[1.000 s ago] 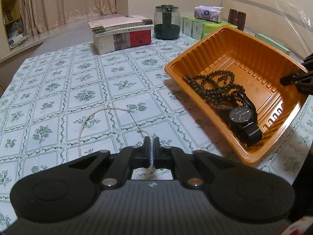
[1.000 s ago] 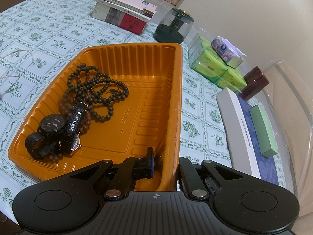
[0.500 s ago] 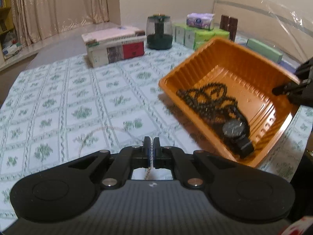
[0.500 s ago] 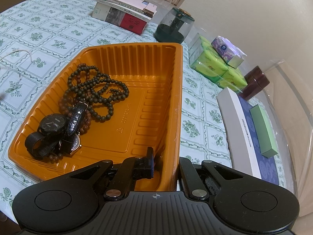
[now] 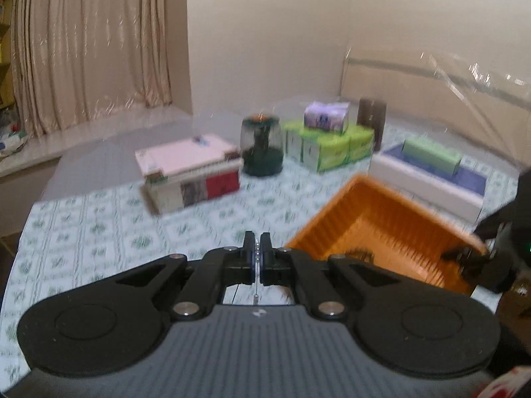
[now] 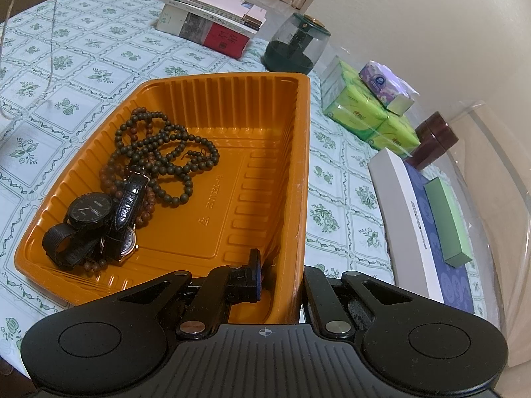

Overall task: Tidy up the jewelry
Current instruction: 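Lift the pearl strand and carry it over the tray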

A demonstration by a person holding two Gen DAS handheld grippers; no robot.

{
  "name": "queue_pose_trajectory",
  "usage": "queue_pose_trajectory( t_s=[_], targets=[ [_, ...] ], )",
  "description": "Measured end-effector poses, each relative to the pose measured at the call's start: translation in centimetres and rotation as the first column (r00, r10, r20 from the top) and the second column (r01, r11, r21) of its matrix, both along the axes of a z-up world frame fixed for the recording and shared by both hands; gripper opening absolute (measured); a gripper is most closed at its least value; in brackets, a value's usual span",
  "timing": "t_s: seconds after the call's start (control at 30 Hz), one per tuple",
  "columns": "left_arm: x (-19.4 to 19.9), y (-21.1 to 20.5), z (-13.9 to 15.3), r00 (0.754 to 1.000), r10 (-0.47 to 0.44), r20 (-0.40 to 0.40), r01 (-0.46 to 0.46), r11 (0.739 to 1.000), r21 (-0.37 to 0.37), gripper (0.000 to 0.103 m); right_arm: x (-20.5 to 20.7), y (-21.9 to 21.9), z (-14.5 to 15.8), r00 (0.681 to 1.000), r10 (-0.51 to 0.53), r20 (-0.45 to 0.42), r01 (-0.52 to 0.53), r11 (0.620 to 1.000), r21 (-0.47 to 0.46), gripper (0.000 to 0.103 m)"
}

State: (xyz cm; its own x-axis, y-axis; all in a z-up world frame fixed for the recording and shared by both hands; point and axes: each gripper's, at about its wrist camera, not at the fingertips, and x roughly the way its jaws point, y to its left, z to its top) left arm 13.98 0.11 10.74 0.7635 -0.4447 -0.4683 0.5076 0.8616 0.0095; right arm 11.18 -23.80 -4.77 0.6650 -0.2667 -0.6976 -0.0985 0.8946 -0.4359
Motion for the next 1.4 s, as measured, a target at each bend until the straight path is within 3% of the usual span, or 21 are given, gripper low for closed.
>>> queue_pose_trajectory(
  t_s=[0.27, 0.43, 0.8, 1.13, 1.4],
  targets=[
    [0.6, -2.8, 5.0, 0.992, -0.096, 0.080, 0.102, 0.992, -0.075, 0.001, 0.1, 0.2, -0.1, 1.000, -0.001, 0.001, 0.001, 1.000, 0.002, 0.006],
    [1.1, -6.6, 5.5, 0.980, -0.180, 0.079, 0.187, 0.978, -0.089, 0.001, 0.1, 0.2, -0.1, 1.000, -0.001, 0.002, 0.001, 1.000, 0.003, 0.006],
    [3.1, -13.7, 1.4, 0.948, -0.313, -0.054, 0.306, 0.946, -0.109, 0.001, 0.1, 0.1, 0.0, 1.000, -0.005, 0.002, 0.005, 1.000, 0.014, 0.006],
    [6.2, -15.6, -5.0, 0.931, -0.290, -0.221, 0.278, 0.957, -0.083, 0.001, 0.1, 0.1, -0.1, 1.000, -0.005, 0.002, 0.005, 1.000, 0.017, 0.006],
    [7.0, -15.0, -6.3, 0.924, -0.277, -0.265, 0.258, 0.960, -0.105, 0.005, 0.1, -0.1, -0.2, 1.000, -0.011, -0.001, 0.011, 1.000, 0.022, 0.006]
  ],
)
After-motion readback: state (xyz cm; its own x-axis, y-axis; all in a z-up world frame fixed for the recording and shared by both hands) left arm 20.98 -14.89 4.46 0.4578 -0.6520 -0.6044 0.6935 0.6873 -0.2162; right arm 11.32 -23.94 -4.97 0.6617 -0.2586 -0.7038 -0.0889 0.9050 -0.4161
